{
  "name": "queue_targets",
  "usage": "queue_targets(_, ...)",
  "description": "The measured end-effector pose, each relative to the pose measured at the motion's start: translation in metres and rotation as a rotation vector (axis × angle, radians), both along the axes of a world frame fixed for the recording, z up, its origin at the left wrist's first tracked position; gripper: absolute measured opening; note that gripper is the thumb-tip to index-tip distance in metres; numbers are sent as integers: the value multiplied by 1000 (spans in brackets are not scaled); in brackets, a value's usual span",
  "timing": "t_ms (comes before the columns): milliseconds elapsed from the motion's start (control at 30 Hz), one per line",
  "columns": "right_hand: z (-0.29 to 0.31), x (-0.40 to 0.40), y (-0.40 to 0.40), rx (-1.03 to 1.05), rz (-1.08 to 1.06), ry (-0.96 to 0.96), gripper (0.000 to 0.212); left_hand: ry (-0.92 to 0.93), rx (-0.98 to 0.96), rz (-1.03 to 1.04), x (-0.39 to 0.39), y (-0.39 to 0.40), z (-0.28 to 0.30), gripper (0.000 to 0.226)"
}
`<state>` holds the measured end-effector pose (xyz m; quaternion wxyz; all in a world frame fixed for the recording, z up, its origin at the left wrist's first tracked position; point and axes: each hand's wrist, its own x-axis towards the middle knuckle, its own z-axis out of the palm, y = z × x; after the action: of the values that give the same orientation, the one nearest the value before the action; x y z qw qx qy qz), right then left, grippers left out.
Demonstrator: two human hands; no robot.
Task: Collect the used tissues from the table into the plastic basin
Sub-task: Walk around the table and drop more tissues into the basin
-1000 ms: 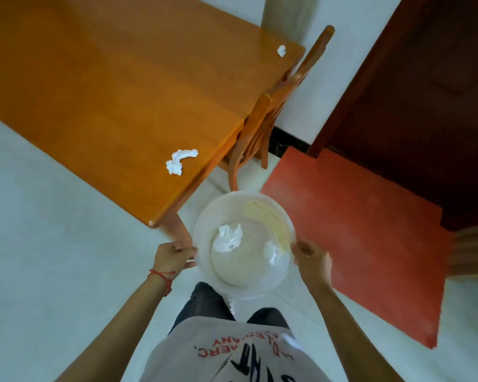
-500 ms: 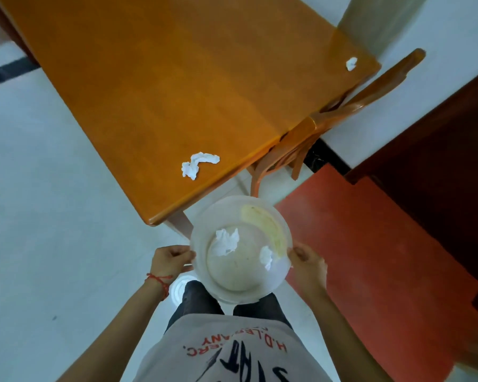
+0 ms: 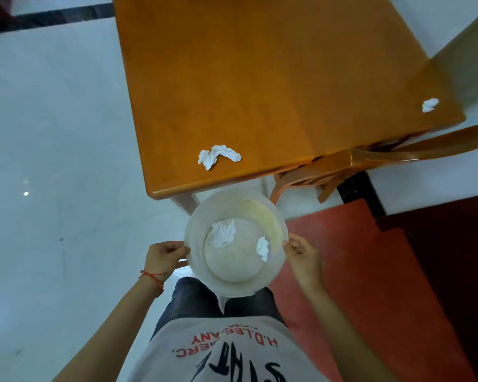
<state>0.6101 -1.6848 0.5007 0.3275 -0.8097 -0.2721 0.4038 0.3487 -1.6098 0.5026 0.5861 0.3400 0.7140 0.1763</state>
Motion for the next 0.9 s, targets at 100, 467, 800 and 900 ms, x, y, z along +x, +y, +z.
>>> queue_targets(100,-4,3,8,9,37,-24,22,-4,-6,49,-1,-4,-4,23)
queue_targets(467,17,-20,89,217,280,-266,38,-17,0,180,-6,-8,-7,22)
queue_targets(800,7,-58,212,328,690,-440,44,-36,10,232,-12,-11,-12,22)
queue_targets(900,-2,-60,229,254,819,-545,45,-38,16,237,-13,-10,-13,21)
